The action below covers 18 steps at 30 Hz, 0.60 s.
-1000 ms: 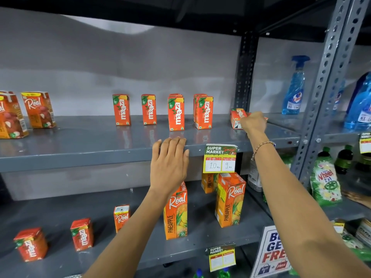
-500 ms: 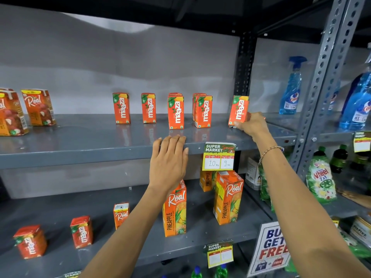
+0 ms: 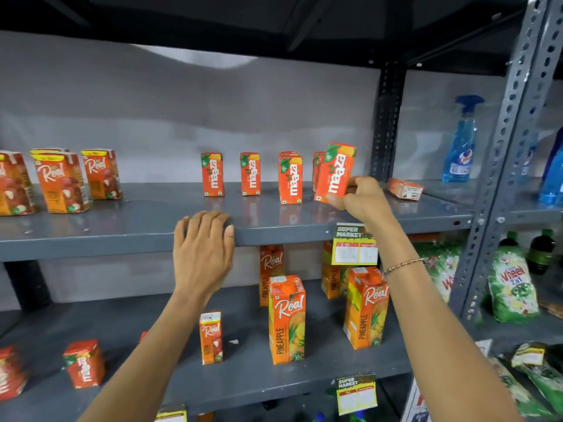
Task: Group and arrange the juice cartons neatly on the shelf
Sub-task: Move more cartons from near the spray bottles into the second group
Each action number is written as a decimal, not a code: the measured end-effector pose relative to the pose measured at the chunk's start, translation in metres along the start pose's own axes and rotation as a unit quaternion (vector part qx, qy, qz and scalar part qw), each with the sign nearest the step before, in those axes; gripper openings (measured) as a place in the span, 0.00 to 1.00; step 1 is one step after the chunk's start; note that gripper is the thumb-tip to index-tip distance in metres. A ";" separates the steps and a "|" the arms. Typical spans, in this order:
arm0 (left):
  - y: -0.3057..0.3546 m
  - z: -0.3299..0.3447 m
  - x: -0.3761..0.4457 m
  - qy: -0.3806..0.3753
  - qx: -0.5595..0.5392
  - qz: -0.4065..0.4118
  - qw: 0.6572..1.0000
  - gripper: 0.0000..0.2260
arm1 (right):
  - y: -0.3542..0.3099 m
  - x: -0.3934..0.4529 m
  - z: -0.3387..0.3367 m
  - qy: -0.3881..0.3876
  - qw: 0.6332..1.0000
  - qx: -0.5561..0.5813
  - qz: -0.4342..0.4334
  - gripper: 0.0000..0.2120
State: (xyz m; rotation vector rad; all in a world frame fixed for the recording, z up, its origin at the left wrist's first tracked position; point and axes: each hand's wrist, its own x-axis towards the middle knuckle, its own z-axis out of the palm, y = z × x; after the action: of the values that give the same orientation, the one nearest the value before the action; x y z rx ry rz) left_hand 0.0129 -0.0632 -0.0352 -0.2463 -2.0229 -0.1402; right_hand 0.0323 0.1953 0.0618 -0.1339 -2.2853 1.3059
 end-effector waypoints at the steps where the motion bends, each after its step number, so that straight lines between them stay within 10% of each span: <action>1: -0.013 -0.004 -0.001 -0.002 0.004 -0.009 1.000 0.16 | -0.008 -0.003 0.012 -0.014 1.000 0.007 -0.007 0.20; 18: -0.143 -0.027 -0.028 0.030 0.032 -0.029 0.999 0.16 | -0.109 0.020 0.204 -0.145 0.983 -0.104 -0.044 0.28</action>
State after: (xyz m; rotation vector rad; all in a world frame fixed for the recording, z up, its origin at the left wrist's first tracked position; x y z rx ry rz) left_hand 0.0152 -0.2106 -0.0467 -0.1412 -1.9712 -0.1190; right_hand -0.0630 -0.0156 0.0750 0.0938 -2.6382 1.0985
